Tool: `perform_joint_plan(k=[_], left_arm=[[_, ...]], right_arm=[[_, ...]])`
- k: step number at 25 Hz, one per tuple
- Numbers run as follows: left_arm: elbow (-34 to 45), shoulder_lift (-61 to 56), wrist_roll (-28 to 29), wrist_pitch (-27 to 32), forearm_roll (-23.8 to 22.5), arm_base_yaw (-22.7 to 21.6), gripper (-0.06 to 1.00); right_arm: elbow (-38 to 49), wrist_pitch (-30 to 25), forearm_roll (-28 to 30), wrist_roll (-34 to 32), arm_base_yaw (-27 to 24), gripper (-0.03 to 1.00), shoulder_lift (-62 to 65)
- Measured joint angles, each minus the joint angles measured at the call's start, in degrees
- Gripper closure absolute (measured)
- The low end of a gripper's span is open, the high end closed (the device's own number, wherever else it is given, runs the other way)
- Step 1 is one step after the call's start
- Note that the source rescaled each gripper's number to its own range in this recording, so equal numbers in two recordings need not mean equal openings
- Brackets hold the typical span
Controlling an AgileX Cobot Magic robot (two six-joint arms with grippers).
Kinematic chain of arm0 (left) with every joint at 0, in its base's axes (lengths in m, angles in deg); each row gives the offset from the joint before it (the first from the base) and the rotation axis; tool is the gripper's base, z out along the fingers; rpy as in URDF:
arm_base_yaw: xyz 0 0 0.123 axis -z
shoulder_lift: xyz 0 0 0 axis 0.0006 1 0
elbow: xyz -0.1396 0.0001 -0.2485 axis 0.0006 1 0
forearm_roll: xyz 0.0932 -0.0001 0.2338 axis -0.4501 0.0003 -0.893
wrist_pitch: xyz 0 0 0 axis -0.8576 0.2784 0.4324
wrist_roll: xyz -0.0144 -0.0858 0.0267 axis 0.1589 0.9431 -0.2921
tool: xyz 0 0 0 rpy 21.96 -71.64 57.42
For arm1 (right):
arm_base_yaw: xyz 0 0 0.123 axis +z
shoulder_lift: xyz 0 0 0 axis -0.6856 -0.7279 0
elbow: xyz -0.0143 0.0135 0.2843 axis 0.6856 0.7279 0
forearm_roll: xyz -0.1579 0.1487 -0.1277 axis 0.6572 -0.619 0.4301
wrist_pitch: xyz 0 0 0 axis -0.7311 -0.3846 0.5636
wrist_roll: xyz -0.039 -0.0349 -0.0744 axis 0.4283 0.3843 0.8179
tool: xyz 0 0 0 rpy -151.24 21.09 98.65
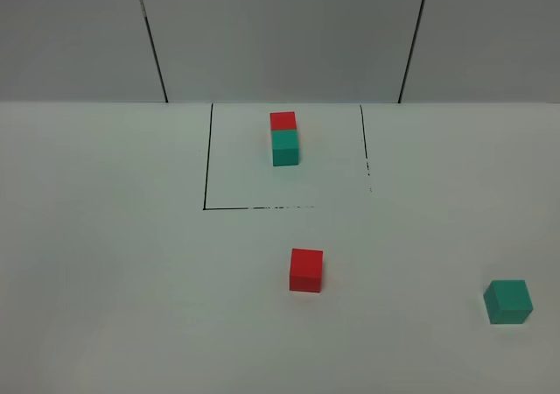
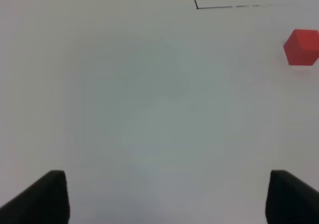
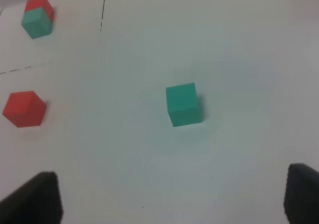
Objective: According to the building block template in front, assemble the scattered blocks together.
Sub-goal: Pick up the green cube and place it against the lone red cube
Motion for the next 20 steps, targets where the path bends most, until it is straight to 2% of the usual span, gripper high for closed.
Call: perform_joint_plan(k=[8, 20], left_arm=[[2.4, -5.8, -0.6, 1.6, -0.2, 0.0, 0.26], [4.5, -5.8, -0.8, -1.6, 0.4, 0.0, 0.26]], right_arm=[[0.0, 0.0, 0.0, 0.0, 0.0, 0.19, 0.0], [0.0, 0.0, 0.0, 0.0, 0.0, 0.19, 0.0]])
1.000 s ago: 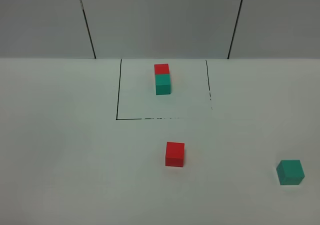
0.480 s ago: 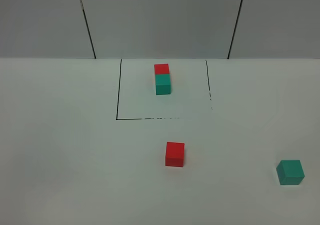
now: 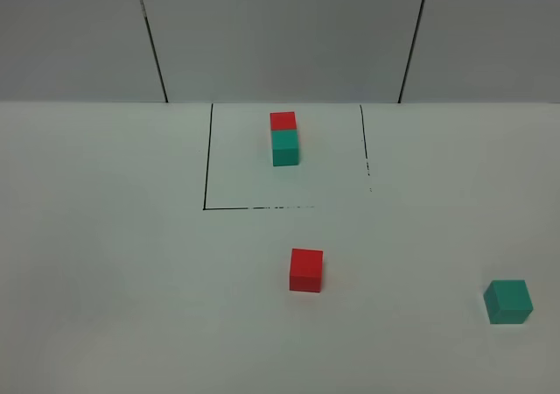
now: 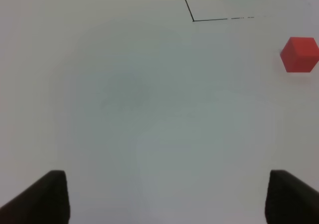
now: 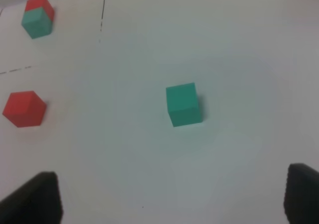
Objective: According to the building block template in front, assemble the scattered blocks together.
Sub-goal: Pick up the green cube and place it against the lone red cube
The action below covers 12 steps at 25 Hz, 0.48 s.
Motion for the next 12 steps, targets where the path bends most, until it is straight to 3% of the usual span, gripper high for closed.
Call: perform_joint_plan(k=[12], left_arm=[[0.0, 0.0, 0.0, -0.1, 0.0, 0.0, 0.26]], right_arm=[[0.0, 0.0, 0.0, 0.0, 0.0, 0.19, 0.0]])
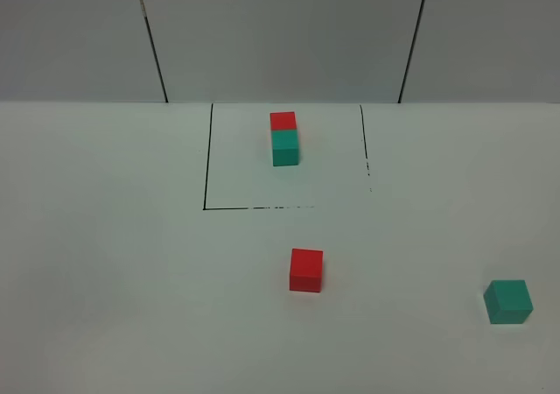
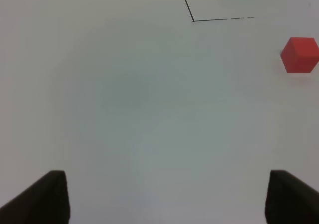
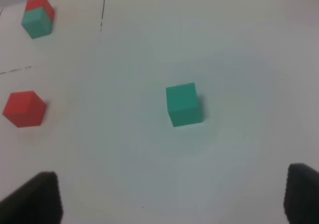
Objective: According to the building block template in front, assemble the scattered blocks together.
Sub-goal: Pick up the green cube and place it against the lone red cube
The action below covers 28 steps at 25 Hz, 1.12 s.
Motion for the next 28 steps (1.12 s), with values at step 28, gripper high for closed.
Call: perform_joint_plan(k=[28], left_arm=[[0.0, 0.0, -0.2, -0.1, 0.0, 0.0, 0.27]], right_arm=[[-15.1, 12.7, -6.6, 10.9, 1.3, -0.03, -75.2]])
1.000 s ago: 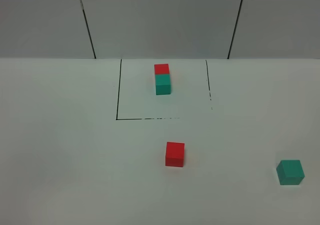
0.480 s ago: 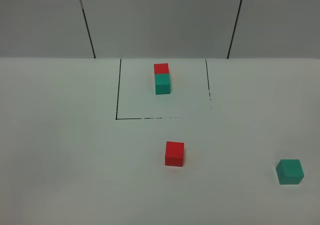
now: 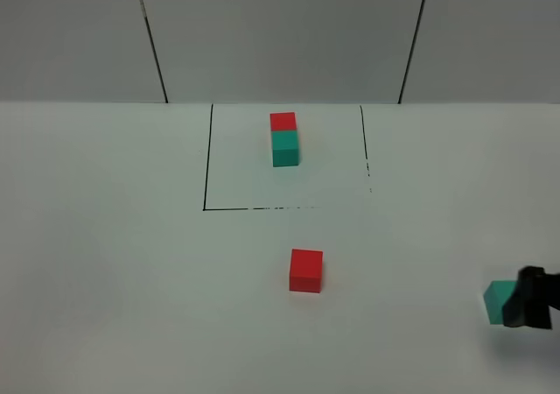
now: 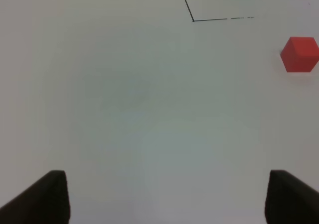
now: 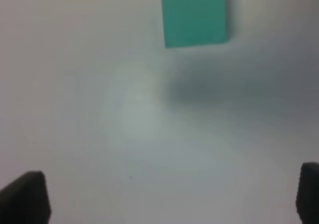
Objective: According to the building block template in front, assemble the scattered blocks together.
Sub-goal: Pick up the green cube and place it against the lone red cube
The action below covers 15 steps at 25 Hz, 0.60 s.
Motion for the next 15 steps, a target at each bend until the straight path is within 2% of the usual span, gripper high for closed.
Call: perform_joint_plan(k=[4, 8, 15], left_arm=[[0.0, 0.0, 0.0, 0.0, 0.1, 0.0, 0.27], [0.0, 0.0, 0.0, 0.0, 0.1, 0.0, 0.27], [0.0, 0.0, 0.0, 0.0, 0.2, 0.0, 0.27]], right_arm=[[-5.0, 3.3, 5.1, -1.5, 3.9, -0.03, -10.6], [-6.5, 7.6, 11.0, -4.1, 6.4, -0.03, -16.7], [-6.6, 14.2, 12.7, -4.6, 7.3, -0.03, -24.4]])
